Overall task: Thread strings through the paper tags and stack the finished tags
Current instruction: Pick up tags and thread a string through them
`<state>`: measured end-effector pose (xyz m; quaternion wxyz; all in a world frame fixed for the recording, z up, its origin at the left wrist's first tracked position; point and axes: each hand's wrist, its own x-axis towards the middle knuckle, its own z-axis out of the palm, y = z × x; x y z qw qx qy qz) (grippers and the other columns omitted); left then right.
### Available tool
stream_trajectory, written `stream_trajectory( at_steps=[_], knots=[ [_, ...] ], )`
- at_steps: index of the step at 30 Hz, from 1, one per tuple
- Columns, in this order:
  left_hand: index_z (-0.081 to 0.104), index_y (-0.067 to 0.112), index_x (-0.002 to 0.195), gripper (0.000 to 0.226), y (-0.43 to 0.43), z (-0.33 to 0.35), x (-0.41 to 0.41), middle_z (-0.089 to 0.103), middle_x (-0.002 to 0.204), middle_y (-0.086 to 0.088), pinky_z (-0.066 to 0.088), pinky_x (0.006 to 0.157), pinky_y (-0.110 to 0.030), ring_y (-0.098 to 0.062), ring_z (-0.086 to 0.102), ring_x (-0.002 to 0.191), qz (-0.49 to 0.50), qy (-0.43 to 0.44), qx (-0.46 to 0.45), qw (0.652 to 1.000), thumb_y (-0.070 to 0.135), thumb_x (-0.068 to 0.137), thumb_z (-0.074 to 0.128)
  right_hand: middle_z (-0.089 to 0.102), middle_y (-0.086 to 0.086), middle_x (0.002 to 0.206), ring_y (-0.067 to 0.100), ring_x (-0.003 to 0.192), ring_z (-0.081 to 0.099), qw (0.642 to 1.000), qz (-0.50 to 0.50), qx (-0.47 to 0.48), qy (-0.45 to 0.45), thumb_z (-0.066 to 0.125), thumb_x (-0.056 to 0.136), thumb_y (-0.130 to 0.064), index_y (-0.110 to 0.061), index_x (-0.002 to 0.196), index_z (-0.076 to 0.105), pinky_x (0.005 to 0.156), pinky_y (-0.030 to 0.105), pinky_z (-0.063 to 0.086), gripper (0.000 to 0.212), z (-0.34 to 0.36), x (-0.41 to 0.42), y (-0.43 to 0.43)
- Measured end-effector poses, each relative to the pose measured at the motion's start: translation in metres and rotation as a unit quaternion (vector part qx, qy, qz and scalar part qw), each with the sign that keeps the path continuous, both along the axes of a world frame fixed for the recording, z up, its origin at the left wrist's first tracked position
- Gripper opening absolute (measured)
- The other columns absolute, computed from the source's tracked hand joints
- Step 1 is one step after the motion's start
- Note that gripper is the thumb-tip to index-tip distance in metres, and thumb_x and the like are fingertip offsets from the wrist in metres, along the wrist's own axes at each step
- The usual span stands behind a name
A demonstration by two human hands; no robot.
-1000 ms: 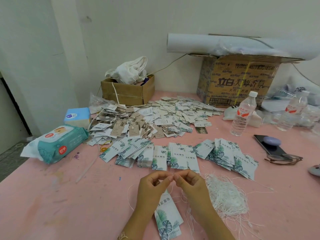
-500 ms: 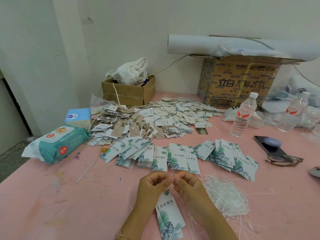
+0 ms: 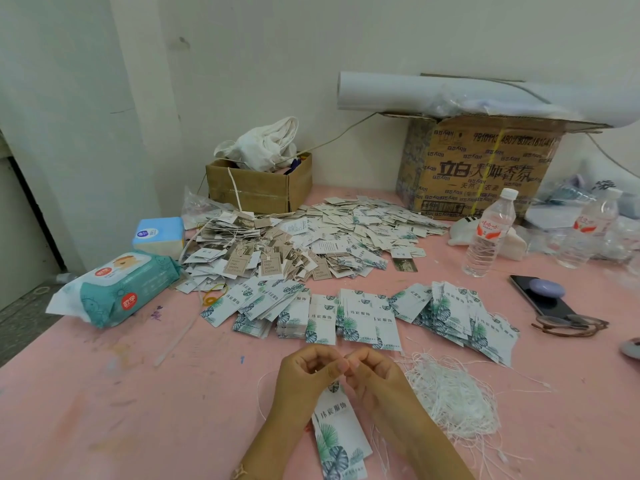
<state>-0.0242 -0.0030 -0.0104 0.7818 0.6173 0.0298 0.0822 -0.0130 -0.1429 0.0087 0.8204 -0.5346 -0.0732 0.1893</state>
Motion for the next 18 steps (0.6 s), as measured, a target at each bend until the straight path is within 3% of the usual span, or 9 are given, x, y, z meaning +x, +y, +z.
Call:
stream_trajectory(
  at_steps=[4,10,14,18],
  knots=[
    [0.077,0.017,0.072,0.026,-0.0007,0.0011,-0.0002,0.073,0.076,-0.013,0.051,0.064,-0.03,-0.022,0.063,0.069,0.004,-0.005,0.012,1.0,0.036,0.055,0.084,0.06,0.011,0.076,0.017,0.071,0.057,0.999,-0.035,-0.012,-0.011,0.073,0.074,-0.017,-0.009,0.076,0.068,0.067,0.026,0.052,0.01,-0.0009,0.0011,-0.0004],
    [0.079,0.019,0.073,0.027,-0.002,0.0019,-0.0021,0.073,0.072,-0.004,0.048,0.06,-0.024,-0.016,0.057,0.065,0.023,-0.001,0.032,0.999,0.04,0.056,0.081,0.064,0.006,0.067,0.006,0.054,0.056,0.993,-0.08,-0.075,-0.05,0.07,0.08,-0.011,-0.005,0.077,0.065,0.047,0.015,0.045,0.008,0.002,-0.0006,-0.0001],
    [0.079,0.021,0.074,0.022,-0.0015,0.0021,-0.0029,0.074,0.073,-0.001,0.048,0.06,-0.018,-0.006,0.062,0.064,0.03,-0.013,0.053,0.998,0.039,0.06,0.081,0.065,0.006,0.067,0.005,0.053,0.057,0.989,-0.091,-0.093,-0.071,0.068,0.083,-0.007,-0.002,0.08,0.065,0.046,0.014,0.043,0.007,0.0019,-0.0012,0.0003],
    [0.079,0.023,0.072,0.021,-0.0006,0.0007,-0.002,0.073,0.072,-0.001,0.049,0.058,-0.021,-0.009,0.061,0.062,0.041,-0.001,0.044,0.998,0.038,0.058,0.081,0.066,0.008,0.07,0.008,0.057,0.058,0.989,-0.091,-0.097,-0.068,0.071,0.08,-0.015,-0.002,0.081,0.067,0.05,0.016,0.046,0.014,-0.0003,0.0,0.0009]
  ],
)
